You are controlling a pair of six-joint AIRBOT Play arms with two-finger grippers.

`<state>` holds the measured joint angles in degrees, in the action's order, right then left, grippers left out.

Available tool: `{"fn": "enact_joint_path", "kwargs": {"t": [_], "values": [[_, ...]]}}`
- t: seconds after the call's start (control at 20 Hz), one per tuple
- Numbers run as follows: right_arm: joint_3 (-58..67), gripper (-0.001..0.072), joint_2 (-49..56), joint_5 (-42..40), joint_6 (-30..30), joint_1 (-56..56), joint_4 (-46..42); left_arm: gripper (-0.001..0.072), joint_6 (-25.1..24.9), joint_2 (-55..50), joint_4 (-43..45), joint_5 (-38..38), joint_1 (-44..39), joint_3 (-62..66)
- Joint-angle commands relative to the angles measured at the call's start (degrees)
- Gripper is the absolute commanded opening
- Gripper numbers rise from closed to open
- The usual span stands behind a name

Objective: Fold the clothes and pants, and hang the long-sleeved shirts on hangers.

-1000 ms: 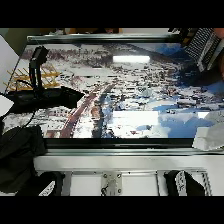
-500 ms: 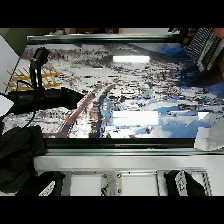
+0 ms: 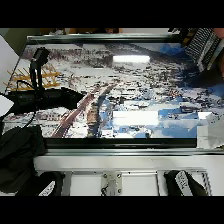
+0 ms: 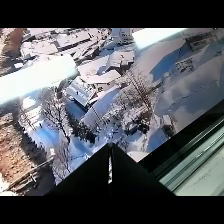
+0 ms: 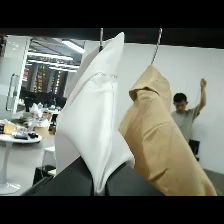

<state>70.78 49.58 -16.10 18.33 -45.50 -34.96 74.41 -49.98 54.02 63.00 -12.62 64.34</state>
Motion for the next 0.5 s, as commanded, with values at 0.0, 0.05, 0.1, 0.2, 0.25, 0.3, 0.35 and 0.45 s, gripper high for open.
{"fn": "enact_joint_path", "kwargs": {"t": [0.0, 0.05, 0.1, 0.2, 0.25, 0.3, 0.35, 0.45], "values": [[4.87, 0.0008, 3.96, -0.13, -0.13, -2.12, 0.02, 0.0023, 0.0, -0.02, 0.02, -0.02, 0.04, 0.04], [5.86, 0.0008, 4.59, 0.11, -0.13, -3.04, 0.07, 0.0023, 0.0, -0.02, 0.02, -0.02, 0.07, 0.02], [6.36, 0.0008, 4.92, 0.37, -0.13, -3.74, 0.07, 0.0023, 0.0, -0.02, 0.04, -0.04, 0.07, 0.02], [6.4, 0.0008, 5.03, 2.23, -0.13, -5.84, 0.55, 0.0023, 0.0, -0.02, 0.04, -0.07, 0.07, 0.02], [6.36, 0.0008, 5.11, 3.61, -0.15, -6.95, 0.9, 0.0023, 0.0, -0.02, 0.04, -0.07, 0.07, 0.04], [6.36, 0.0008, 5.14, 4.9, -0.15, -8.02, 1.86, 0.0023, 0.0, -0.02, 0.04, -0.07, 0.07, 0.04], [6.36, 0.0008, 5.14, 6.27, -0.17, -8.94, 2.19, 0.0023, 0.0, -0.02, 0.04, -0.07, 0.07, 0.02], [6.34, 0.0008, 5.29, 8.59, -0.15, -10.25, 2.19, 0.0023, 0.0, -0.02, 0.02, -0.07, 0.07, 0.04]]}}
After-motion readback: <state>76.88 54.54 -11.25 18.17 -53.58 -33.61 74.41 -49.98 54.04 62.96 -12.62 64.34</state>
